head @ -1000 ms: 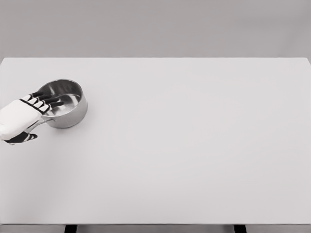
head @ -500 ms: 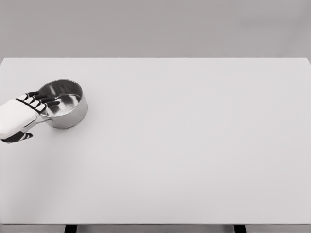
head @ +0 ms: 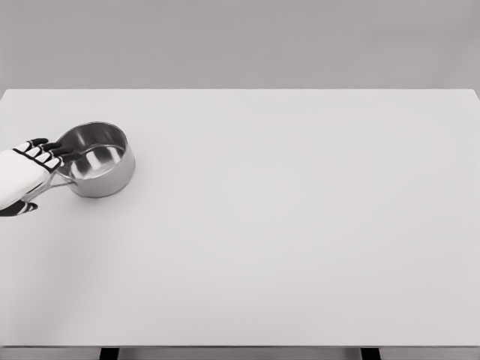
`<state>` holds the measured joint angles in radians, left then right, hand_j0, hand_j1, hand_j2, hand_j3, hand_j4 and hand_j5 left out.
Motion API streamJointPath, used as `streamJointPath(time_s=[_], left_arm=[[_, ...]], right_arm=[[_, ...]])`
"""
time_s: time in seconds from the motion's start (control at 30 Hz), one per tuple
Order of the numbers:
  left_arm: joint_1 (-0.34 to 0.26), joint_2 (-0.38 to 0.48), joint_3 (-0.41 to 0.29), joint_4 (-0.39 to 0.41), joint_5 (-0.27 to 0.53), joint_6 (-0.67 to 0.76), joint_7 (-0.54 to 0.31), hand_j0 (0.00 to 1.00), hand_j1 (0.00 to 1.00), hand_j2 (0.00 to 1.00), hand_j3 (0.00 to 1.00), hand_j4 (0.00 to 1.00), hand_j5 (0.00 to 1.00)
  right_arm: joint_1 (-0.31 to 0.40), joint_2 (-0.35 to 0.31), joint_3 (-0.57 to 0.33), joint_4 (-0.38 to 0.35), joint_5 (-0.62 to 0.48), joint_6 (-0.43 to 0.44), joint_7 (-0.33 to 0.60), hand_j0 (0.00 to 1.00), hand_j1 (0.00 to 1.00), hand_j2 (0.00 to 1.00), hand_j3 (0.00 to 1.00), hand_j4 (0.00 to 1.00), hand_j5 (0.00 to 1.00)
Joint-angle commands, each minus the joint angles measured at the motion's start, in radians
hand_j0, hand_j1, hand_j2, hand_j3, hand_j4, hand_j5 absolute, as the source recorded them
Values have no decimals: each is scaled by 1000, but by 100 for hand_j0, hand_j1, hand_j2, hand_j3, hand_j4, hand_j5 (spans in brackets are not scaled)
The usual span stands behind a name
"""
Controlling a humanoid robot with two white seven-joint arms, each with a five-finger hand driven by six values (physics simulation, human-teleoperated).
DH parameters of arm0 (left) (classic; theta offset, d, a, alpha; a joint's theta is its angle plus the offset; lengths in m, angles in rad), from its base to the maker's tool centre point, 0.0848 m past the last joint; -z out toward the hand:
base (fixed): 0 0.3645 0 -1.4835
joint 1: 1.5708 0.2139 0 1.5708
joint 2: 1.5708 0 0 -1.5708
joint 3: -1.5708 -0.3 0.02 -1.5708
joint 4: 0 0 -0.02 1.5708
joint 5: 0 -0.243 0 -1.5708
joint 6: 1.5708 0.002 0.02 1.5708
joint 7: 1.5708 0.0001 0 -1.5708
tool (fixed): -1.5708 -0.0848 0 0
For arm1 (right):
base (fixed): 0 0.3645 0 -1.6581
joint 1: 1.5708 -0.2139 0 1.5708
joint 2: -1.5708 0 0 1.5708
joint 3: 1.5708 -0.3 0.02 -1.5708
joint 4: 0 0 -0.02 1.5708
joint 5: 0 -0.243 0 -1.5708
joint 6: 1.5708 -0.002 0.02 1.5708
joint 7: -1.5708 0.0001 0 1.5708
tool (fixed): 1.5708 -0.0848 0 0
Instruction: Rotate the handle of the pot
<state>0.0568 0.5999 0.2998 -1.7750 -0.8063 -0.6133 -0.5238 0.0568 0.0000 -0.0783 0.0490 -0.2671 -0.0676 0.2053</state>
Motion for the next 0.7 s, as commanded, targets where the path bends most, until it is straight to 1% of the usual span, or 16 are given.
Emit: streamJointPath(time_s=[0.0, 0.23, 0.67], left_arm=[[0, 1, 1, 2, -1, 2, 1, 100, 100, 100, 100, 100, 100], [-6, 5, -1, 19, -8, 2, 1, 100, 100, 100, 100, 100, 100], [-61, 6, -2, 94, -10, 2, 1, 100, 100, 100, 100, 100, 100]], right_arm=[[0, 0, 0, 0, 0, 0, 0, 100, 100, 100, 100, 100, 100], [0, 0, 0, 0, 0, 0, 0, 100, 100, 100, 100, 100, 100], [0, 0, 0, 0, 0, 0, 0, 100, 100, 100, 100, 100, 100]])
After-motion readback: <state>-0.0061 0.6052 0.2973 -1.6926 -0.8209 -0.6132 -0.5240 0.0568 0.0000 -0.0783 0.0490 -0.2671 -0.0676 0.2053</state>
